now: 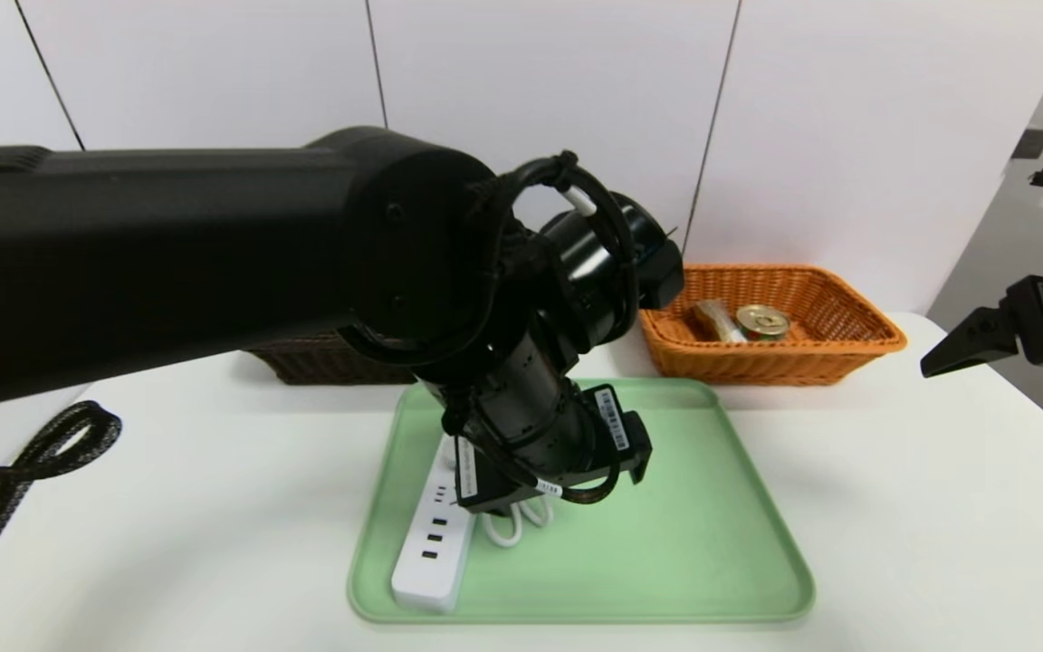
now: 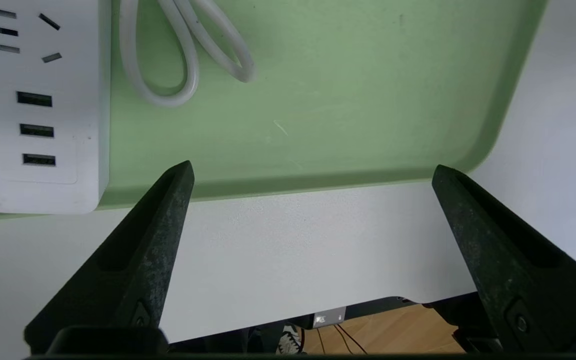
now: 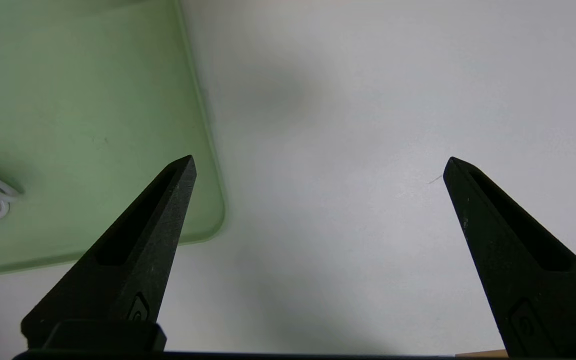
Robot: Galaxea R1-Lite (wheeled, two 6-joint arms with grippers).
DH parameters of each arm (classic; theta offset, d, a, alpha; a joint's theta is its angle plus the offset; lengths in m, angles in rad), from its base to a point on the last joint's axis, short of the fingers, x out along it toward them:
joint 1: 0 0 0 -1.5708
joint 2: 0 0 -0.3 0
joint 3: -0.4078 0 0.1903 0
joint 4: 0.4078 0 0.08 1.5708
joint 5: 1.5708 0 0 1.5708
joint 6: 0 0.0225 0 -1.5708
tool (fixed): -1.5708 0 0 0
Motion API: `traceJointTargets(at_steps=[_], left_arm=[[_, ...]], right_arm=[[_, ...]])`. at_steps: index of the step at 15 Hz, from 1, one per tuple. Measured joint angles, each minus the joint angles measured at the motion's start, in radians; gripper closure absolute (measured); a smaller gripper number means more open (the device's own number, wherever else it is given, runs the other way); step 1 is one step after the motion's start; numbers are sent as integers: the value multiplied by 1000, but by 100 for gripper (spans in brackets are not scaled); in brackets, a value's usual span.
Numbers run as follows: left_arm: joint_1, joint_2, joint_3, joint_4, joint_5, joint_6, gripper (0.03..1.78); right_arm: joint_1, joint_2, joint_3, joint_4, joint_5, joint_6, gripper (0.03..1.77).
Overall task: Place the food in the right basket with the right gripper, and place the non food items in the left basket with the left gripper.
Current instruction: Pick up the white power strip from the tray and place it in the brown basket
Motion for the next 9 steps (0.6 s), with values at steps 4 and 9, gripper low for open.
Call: traceJointTargets(at_steps=[4,9], left_arm=[[1,69,-1,-4,10,3,12],[3,108,-3,-4,87,14,12]], right_arm=[[-38,3,0,0,11,-10,9],[-48,4,1,-1,24,-16,9]])
